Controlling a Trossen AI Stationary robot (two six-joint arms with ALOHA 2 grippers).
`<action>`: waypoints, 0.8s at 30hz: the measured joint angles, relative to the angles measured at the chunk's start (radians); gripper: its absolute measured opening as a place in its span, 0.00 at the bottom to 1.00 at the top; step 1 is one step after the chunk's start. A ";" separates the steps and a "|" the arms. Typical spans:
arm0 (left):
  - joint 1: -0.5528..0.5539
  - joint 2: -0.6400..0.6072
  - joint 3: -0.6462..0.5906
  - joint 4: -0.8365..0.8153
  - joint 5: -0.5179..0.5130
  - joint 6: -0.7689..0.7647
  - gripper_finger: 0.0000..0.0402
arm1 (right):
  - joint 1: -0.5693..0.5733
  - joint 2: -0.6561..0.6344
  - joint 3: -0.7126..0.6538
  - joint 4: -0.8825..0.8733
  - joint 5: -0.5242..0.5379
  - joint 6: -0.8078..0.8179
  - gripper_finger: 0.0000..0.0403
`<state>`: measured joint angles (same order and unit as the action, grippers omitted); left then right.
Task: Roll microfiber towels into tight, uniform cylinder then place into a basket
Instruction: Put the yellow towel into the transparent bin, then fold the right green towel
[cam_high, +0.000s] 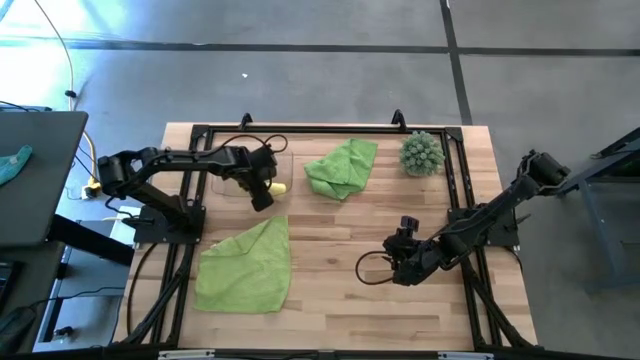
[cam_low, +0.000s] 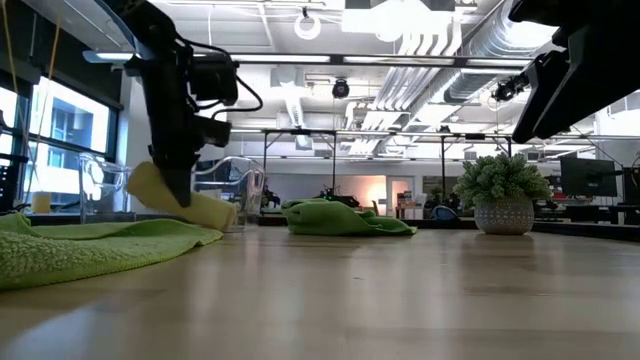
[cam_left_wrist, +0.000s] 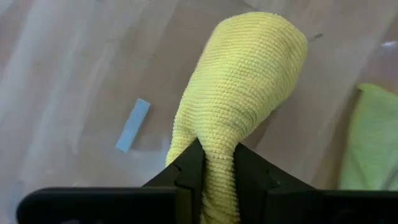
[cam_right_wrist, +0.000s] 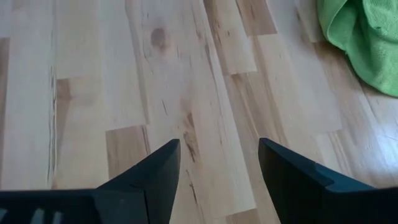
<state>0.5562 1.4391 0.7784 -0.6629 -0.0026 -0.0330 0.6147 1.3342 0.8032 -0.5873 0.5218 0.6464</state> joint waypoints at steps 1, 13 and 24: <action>0.006 0.000 0.000 -0.003 0.017 0.000 0.16 | 0.000 0.000 0.000 0.000 0.000 0.000 0.52; 0.020 0.000 0.001 -0.074 0.089 0.002 0.33 | 0.000 0.000 0.000 0.000 0.000 0.000 0.52; 0.019 0.000 0.137 -0.256 0.088 0.071 0.37 | -0.052 0.000 0.000 -0.002 0.000 -0.029 0.52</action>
<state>0.5755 1.4391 0.9153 -0.9187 0.0853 0.0380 0.5630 1.3342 0.8032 -0.5892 0.5217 0.6178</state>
